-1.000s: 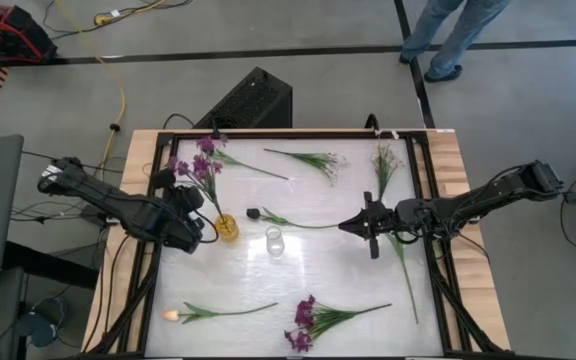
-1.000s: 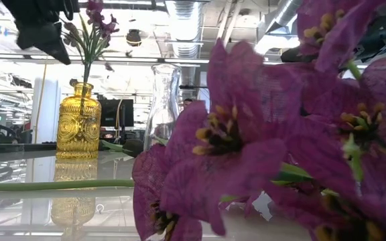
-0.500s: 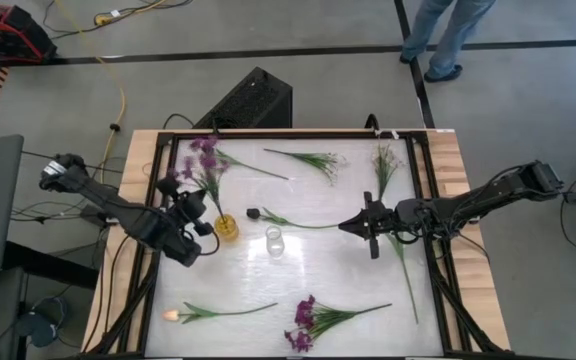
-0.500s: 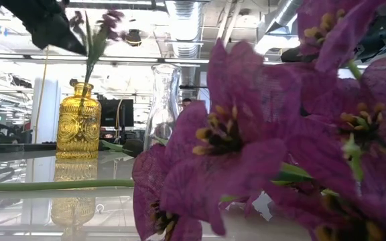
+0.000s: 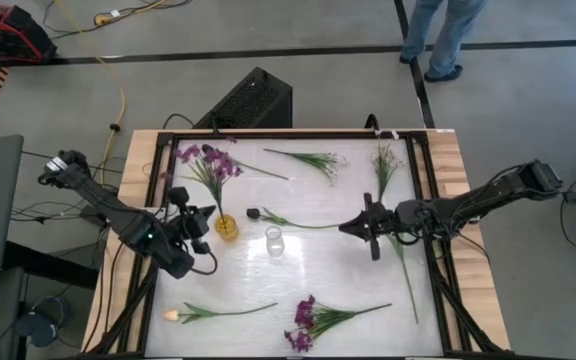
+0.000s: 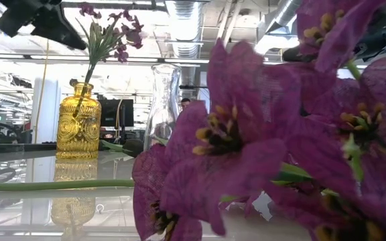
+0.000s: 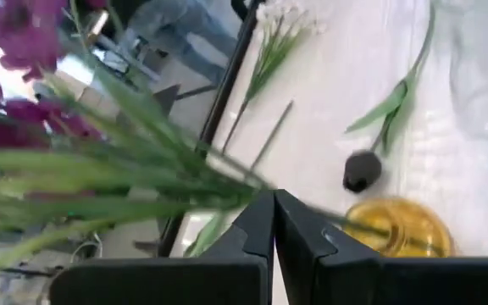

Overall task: Sort flowers into vase by color
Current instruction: Put the top purple flower into the yellow vase

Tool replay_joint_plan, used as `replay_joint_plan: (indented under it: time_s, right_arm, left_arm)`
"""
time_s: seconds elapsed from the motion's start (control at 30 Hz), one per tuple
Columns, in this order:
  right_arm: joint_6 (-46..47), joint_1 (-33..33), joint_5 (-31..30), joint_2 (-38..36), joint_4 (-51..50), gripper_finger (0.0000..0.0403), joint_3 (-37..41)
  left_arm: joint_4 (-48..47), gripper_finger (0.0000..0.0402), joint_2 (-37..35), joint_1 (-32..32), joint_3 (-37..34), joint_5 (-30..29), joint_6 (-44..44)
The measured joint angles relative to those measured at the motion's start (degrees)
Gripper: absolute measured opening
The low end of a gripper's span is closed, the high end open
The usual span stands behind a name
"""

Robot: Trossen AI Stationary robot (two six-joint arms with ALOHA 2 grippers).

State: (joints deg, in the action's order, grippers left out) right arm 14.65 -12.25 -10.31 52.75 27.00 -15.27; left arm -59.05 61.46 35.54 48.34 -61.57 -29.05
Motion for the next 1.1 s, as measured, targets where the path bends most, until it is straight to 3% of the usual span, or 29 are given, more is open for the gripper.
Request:
replay_joint_plan:
  time_s: [0.13,0.27,0.4,0.67,1.1]
  right_arm:
    - [0.36,-0.74,0.00,0.01,0.00,0.0051,0.00]
    - [0.36,-0.80,0.02,0.00,0.06,0.0051,0.00]
    - [0.40,-0.74,-0.02,0.00,0.07,0.0051,0.00]
    - [0.50,-0.89,-0.02,0.02,0.61,0.0051,0.00]
    - [0.47,-0.92,-0.02,0.01,0.92,0.0051,0.00]
  left_arm:
    - [-7.55,0.0000,-0.89,0.05,0.00,5.35,-8.32]
    - [-12.62,0.0000,-0.70,-1.73,-0.47,2.80,-18.19]
    - [-10.96,0.0000,-0.64,-7.35,-3.97,2.88,-20.71]
    - [-0.53,0.0000,-4.56,-12.34,-9.52,0.39,-16.31]
    - [29.39,0.0000,-18.65,-20.61,-20.01,6.01,7.69]
